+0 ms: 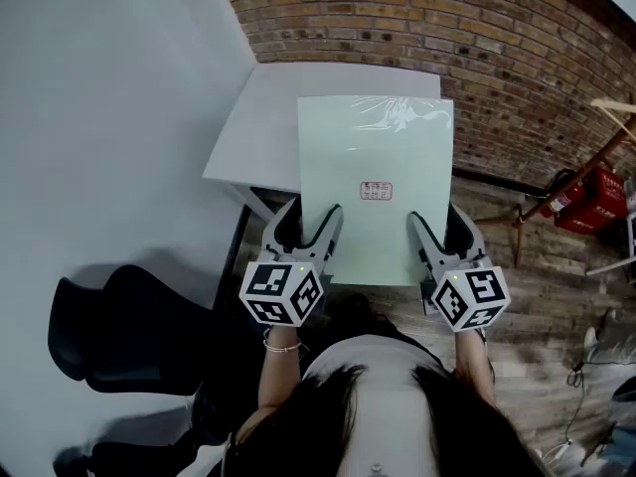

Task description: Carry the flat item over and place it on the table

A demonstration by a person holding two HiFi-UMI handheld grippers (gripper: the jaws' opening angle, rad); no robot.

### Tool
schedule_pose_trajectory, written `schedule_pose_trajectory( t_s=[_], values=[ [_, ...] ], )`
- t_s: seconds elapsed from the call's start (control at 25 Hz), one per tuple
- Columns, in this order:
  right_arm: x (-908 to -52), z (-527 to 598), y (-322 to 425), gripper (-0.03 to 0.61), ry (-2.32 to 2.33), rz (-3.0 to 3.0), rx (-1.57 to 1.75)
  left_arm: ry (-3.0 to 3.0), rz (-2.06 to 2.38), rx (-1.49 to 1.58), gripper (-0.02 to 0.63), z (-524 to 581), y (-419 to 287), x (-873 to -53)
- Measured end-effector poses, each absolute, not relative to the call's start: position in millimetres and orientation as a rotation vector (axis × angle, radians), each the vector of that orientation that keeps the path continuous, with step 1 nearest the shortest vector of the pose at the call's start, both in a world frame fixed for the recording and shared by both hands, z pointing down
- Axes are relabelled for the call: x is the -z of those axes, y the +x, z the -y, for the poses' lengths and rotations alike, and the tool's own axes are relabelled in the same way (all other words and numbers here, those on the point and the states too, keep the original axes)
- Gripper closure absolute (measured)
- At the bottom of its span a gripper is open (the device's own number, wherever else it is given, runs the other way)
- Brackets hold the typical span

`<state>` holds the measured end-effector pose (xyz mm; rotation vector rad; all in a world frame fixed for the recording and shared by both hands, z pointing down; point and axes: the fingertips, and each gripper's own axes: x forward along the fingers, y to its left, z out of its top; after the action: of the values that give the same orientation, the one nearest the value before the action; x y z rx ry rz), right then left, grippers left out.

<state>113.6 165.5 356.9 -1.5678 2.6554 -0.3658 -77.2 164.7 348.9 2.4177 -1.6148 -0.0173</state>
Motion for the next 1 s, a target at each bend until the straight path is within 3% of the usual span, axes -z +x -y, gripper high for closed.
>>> schedule_pose_trajectory(
  t_s=[1.0],
  values=[
    [-359.9, -106.1, 65.2, 0.295, -1.664, -2.585, 0.370, 2.476, 1.523, 0.020, 0.321, -90.4, -124.4, -352.5]
  ],
)
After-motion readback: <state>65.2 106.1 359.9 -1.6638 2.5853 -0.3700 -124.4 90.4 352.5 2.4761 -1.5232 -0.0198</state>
